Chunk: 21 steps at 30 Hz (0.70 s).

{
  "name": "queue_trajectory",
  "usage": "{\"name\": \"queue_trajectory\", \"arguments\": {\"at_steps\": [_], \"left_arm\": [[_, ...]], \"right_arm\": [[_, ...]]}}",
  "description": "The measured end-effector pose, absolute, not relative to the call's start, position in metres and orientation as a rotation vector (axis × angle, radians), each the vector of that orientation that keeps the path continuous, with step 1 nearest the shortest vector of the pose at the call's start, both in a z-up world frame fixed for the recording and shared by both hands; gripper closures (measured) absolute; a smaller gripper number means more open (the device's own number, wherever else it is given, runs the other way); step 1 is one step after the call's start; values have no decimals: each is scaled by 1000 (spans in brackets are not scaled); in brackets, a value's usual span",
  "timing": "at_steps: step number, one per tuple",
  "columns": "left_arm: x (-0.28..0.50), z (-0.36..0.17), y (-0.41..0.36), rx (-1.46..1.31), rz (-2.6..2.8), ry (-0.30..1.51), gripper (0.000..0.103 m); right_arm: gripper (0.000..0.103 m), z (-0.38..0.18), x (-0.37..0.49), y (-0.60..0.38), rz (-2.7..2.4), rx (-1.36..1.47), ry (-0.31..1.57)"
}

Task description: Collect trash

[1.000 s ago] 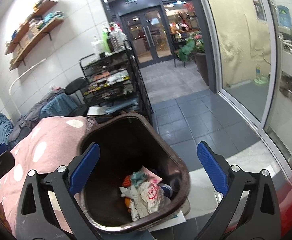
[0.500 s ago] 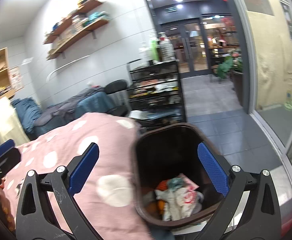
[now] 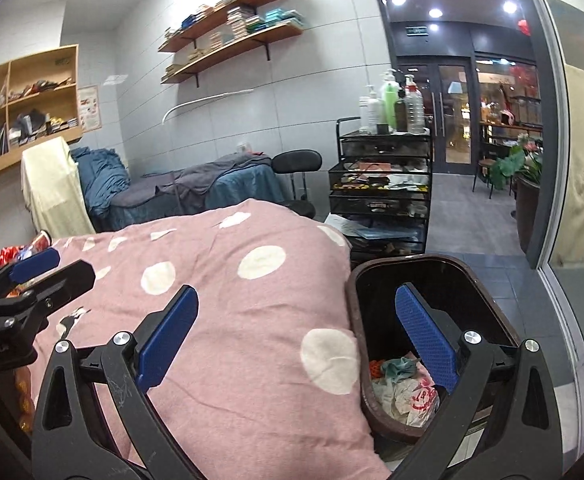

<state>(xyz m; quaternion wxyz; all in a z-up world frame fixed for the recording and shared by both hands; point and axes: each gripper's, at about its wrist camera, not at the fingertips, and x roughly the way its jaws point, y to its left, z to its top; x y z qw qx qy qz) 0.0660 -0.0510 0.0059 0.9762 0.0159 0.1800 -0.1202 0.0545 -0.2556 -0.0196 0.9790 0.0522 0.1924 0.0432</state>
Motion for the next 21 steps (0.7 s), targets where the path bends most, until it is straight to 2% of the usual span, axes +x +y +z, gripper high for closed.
{"name": "queue_trajectory", "arguments": {"at_steps": [21], "left_arm": [[32, -11, -36, 9, -193, 343, 5]], "right_arm": [[6, -23, 23, -238, 73, 72, 340]]}}
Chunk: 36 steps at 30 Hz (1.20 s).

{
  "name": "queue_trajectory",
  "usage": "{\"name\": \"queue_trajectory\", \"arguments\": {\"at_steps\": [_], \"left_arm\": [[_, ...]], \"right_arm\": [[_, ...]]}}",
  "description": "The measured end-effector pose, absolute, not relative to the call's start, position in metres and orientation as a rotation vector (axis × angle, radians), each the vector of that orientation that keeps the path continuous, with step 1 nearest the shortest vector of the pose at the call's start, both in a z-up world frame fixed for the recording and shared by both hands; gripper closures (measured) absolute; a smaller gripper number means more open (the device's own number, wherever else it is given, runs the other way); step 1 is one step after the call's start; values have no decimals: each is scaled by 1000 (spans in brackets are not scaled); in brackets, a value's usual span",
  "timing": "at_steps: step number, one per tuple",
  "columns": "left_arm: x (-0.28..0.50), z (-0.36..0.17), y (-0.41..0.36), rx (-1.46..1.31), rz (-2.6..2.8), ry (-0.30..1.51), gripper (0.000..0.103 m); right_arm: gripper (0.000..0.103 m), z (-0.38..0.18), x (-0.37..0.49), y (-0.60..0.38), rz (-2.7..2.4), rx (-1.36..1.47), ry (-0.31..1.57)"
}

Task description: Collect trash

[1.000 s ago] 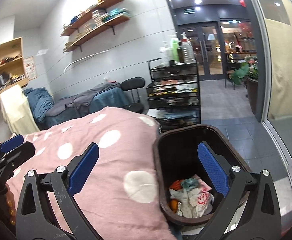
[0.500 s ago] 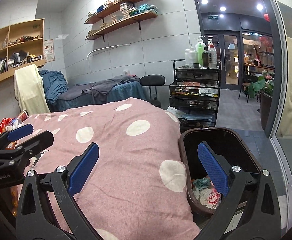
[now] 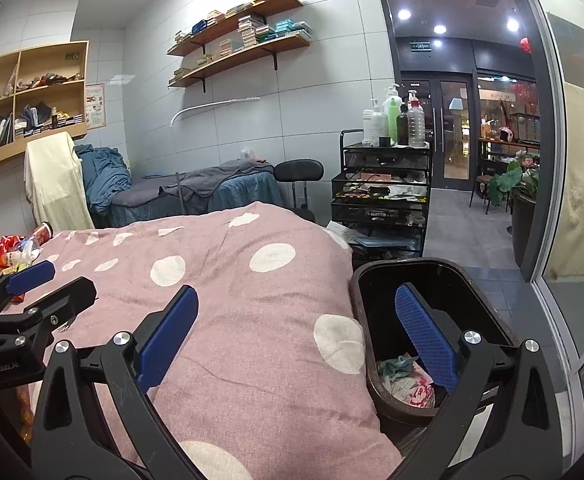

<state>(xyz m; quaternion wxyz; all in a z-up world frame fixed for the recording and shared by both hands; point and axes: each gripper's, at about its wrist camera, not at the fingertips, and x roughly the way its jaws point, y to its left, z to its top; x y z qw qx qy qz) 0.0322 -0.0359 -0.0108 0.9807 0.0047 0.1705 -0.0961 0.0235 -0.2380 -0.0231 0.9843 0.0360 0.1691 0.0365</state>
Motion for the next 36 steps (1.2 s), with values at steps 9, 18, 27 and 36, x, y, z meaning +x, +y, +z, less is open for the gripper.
{"name": "queue_trajectory", "arguments": {"at_steps": [9, 18, 27, 36], "left_arm": [[28, -9, -34, 3, -191, 320, 5], [28, -10, -34, 0, -194, 322, 5], [29, -10, -34, -10, -206, 330, 5], [29, -11, -35, -10, -208, 329, 5]], "right_arm": [[6, -22, 22, -239, 75, 76, 339], [6, -22, 21, -239, 74, 78, 338], [6, -22, 21, -240, 73, 78, 338], [6, -23, 21, -242, 67, 82, 341]]}}
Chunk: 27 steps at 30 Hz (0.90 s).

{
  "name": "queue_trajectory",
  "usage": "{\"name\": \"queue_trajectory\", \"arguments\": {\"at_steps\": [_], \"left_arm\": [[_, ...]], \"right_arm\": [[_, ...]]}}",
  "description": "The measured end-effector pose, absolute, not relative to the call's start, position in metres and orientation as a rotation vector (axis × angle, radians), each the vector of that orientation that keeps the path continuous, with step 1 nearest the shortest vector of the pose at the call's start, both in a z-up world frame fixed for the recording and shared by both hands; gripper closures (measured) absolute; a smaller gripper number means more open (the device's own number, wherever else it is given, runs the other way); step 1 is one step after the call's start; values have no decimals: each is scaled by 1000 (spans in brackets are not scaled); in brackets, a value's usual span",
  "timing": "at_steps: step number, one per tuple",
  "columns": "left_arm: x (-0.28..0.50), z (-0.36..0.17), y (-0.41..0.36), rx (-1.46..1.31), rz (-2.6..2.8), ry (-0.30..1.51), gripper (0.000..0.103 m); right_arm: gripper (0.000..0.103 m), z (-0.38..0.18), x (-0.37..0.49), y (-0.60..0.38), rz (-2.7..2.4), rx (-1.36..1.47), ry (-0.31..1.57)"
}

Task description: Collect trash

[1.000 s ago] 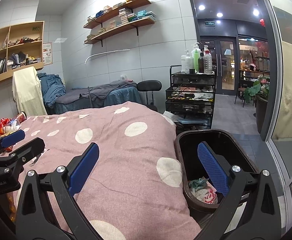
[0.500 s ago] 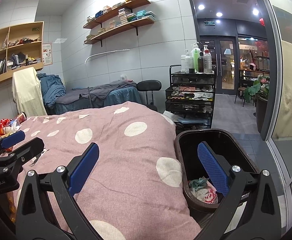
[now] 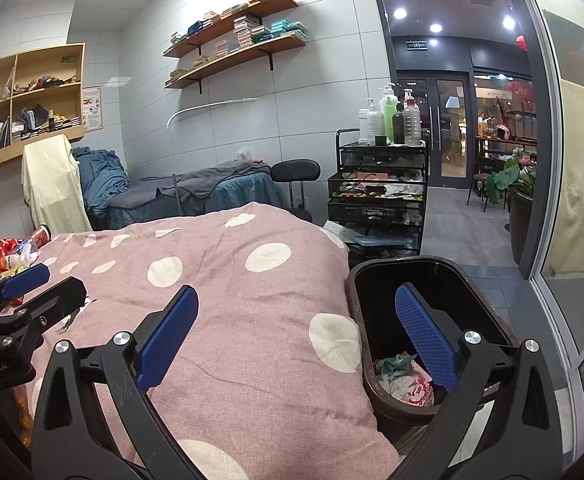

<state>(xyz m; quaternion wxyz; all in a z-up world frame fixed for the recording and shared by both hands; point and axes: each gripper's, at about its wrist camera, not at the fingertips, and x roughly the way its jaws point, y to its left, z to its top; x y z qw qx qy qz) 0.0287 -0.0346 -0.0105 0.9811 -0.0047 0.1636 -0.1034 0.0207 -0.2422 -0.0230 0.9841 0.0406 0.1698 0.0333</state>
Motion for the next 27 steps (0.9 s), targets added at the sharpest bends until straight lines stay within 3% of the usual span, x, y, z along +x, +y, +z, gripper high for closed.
{"name": "queue_trajectory", "arguments": {"at_steps": [27], "left_arm": [[33, -14, -32, -36, -209, 347, 5]], "right_arm": [[6, -23, 21, -240, 57, 91, 359]]}}
